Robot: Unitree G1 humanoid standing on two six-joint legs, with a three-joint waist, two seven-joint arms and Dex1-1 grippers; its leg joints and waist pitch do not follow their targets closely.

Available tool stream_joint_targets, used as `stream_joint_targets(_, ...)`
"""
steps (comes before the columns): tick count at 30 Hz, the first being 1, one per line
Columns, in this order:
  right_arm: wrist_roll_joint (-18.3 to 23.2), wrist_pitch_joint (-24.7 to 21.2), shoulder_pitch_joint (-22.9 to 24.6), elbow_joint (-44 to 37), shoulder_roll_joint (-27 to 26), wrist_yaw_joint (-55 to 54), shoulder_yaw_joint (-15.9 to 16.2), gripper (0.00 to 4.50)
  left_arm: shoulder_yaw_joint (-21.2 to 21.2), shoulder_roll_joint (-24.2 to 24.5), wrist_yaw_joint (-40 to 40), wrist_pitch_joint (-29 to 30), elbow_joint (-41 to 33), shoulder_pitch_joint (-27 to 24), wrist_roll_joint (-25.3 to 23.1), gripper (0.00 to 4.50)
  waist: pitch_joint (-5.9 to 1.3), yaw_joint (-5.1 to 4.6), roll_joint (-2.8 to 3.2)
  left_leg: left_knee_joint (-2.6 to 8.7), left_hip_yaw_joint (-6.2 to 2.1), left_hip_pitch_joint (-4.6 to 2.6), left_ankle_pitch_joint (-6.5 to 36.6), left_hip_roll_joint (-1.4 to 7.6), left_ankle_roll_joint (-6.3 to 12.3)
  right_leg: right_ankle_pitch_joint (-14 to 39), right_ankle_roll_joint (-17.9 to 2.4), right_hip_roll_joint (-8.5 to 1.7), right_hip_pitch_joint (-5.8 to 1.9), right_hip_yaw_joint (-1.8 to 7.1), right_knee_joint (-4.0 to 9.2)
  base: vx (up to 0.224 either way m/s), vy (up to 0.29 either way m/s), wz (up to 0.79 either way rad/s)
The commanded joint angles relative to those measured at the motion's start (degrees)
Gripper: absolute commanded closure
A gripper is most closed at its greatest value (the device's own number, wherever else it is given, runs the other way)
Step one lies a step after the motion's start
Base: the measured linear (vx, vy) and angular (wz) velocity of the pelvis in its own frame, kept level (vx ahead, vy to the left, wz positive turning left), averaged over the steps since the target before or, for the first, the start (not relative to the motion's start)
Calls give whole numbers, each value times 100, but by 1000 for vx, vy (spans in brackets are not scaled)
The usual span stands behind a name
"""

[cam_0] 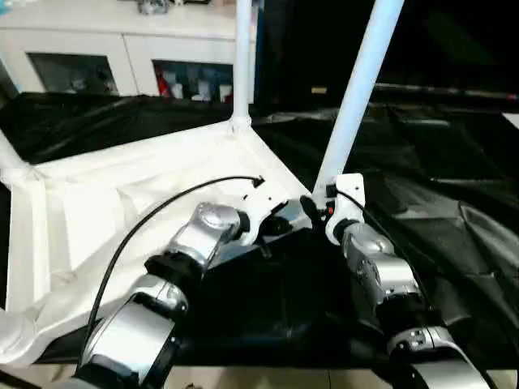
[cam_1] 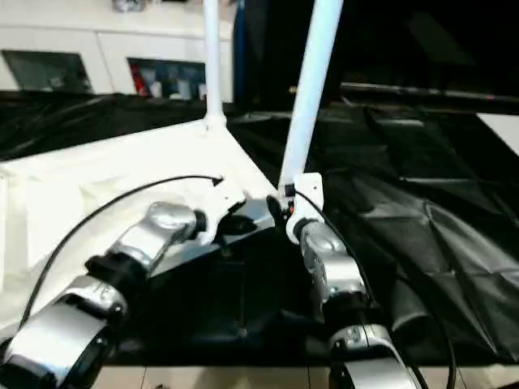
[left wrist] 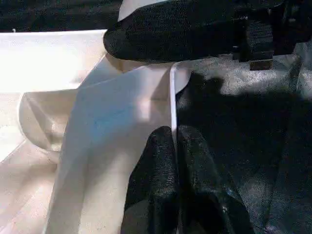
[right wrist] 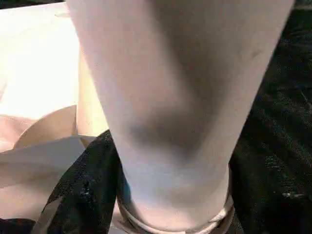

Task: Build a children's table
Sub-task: Rotate leg to tighten

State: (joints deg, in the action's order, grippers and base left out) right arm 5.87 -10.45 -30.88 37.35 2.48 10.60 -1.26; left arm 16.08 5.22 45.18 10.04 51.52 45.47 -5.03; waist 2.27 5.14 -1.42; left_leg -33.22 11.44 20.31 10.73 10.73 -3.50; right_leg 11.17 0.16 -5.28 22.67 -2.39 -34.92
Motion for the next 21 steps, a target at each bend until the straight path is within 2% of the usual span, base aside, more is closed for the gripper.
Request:
stream_joint_targets(1,-58,59,121,-57,-242,657,476,108,92,-45,-336,53,332,37,-230,450,-275,-31,-12,447,-125,-43,1551,206,-32,1495,-917,-295,-181,215,513,0,0,0)
stream_joint_targets(5,13,136,147,-188,-79,933,462,86,76,52,-164,14,277,6,-201,450,-268,-37,-8,457,-140,-21,1601,209,5,1648,-870,-307,-195,202,528,0,0,0)
stream_joint_targets(6,56,151,184,-328,148,1336,536,60,84,168,95,-58,182,-57,-162,450,-265,-63,-27,465,-151,-2,1624,212,8,1776,-854,-309,-210,194,535,0,0,0)
stream_joint_targets(7,58,153,224,-411,277,1590,618,60,88,232,218,-89,156,-86,-145,450,-270,-69,-26,450,-138,-24,1647,215,36,1762,-874,-304,-191,202,542,0,0,0)
stream_joint_targets(9,74,145,352,-656,641,2312,834,55,102,415,556,-237,98,-167,-100,450,-271,-62,-38,440,-136,-8,1581,218,89,1644,-908,-301,-209,201,533,0,0,0)
stream_joint_targets(10,139,80,470,-862,901,2810,940,55,106,566,788,-561,91,-226,-76,450,-264,-49,-47,434,-132,25,1472,215,210,1471,-931,-299,-235,202,526,0,0,0)
stream_joint_targets(11,139,80,470,-862,901,2810,940,55,106,566,788,-561,91,-226,-76,450,-274,-44,-49,425,-131,19,1443,223,229,1396,-943,-303,-235,203,513,0,0,0)
stream_joint_targets(13,176,100,607,-1070,1170,3316,958,55,74,734,1302,-706,-37,-337,75,450,-288,-53,-52,414,-127,26,1303,223,267,1254,-1017,-307,-238,200,488,0,0,0)
stream_joint_targets(15,384,11,729,-1335,1439,3821,890,55,83,1015,2178,-812,-409,-559,335,450,-295,-62,-50,405,-126,40,1112,241,312,916,-1189,-314,-258,201,430,0,0,0)
stream_joint_targets(19,555,-49,785,-1517,1643,4210,916,55,85,1229,2799,-731,-776,-751,573,450,-306,-79,-18,380,-92,-6,1004,259,389,418,-1488,-286,-229,196,376,0,0,0)
stream_joint_targets(21,663,-143,814,-1651,1740,4446,969,55,102,1348,3136,-587,-1032,-857,717,450,-297,-42,-14,381,-77,-13,940,283,402,302,-1577,-282,-234,190,347,0,0,0)
